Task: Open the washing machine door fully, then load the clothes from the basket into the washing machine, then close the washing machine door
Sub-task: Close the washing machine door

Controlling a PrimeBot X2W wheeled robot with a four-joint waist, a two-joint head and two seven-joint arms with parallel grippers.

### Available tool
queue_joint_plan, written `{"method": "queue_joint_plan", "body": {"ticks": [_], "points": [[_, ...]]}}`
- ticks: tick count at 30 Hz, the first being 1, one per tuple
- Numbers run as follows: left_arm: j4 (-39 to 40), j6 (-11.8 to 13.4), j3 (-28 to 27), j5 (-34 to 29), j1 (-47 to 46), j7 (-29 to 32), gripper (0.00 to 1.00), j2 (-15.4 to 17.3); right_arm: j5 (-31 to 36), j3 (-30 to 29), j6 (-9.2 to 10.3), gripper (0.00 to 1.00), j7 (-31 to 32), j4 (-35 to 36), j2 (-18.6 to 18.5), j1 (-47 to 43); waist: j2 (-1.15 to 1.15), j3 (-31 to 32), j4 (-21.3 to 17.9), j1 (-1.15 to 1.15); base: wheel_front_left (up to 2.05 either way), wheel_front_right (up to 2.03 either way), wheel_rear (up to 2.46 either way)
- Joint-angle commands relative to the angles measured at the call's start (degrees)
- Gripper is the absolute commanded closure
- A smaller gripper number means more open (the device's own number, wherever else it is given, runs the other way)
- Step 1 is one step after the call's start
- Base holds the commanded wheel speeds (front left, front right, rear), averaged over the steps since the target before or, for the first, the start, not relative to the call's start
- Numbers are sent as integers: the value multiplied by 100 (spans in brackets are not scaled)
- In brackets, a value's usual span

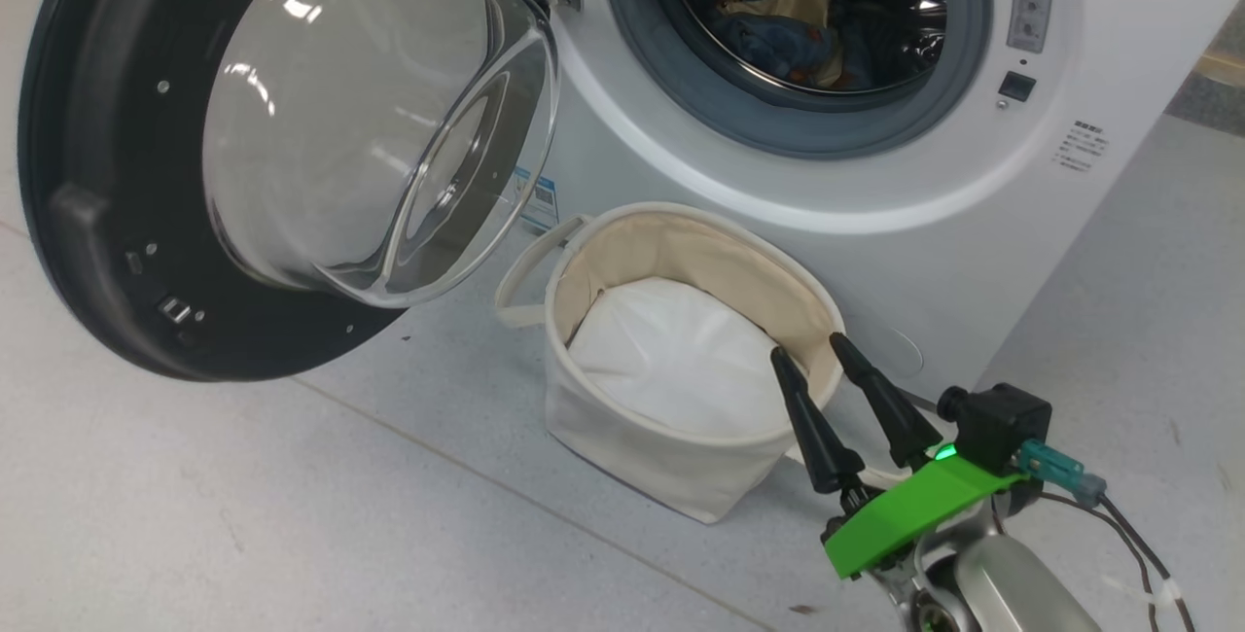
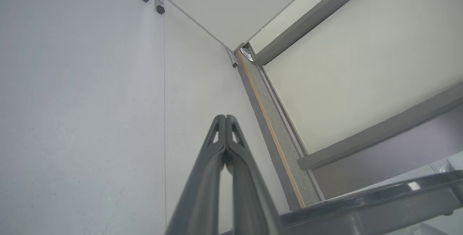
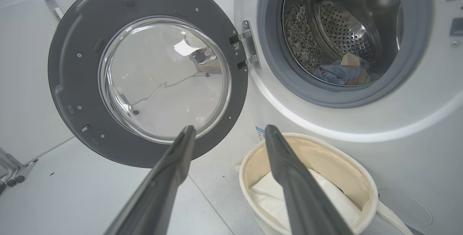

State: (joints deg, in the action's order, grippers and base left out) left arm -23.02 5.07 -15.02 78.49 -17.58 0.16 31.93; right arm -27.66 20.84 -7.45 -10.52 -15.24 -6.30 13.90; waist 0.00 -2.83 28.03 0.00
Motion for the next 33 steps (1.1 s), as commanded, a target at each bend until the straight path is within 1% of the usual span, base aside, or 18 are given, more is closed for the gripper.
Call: {"method": "queue_joint_plan", "body": {"ticks": [1,5,8,11,15,16,18,21,28,33], "points": [[-138,-50,-281,191,-502,278,100,450,70,31,-3,0,40,236,-52,252,0,-33,-23,0,0,0,0],[-1129,-182,-197,657,-1342,1164,100,729,187,-51,-3,0,164,341,-74,213,0,-108,-70,0,0,0,0],[-1818,-184,-47,836,-1921,1776,100,896,285,-120,-3,0,279,466,-105,163,0,-146,-121,0,0,0,0],[-2347,-235,188,818,-2412,2240,100,1047,402,-249,-3,0,413,644,-152,108,0,-201,-173,0,0,0,0],[-2948,-429,411,795,-2957,2705,100,1148,561,-415,-3,0,623,924,-177,8,0,-292,-237,0,0,0,0],[-2948,-429,411,795,-2957,2705,100,1148,561,-415,-3,0,623,924,-177,8,0,-292,-237,0,0,0,0],[-3242,-528,419,870,-3202,2910,100,1152,640,-481,-3,0,733,1065,-176,-45,0,-343,-275,0,0,0,0],[-3591,-719,530,819,-3484,3070,100,1181,760,-555,-3,0,902,1279,-169,-72,0,-474,-334,0,0,0,0],[-4155,-1070,769,633,-3963,3082,100,1062,971,-637,-3,0,1172,1617,-124,-67,0,-674,-443,0,0,0,0],[-4362,-1206,819,617,-4133,3064,100,936,1057,-695,-3,0,1280,1763,-118,-109,0,-686,-522,0,0,0,0]]}}
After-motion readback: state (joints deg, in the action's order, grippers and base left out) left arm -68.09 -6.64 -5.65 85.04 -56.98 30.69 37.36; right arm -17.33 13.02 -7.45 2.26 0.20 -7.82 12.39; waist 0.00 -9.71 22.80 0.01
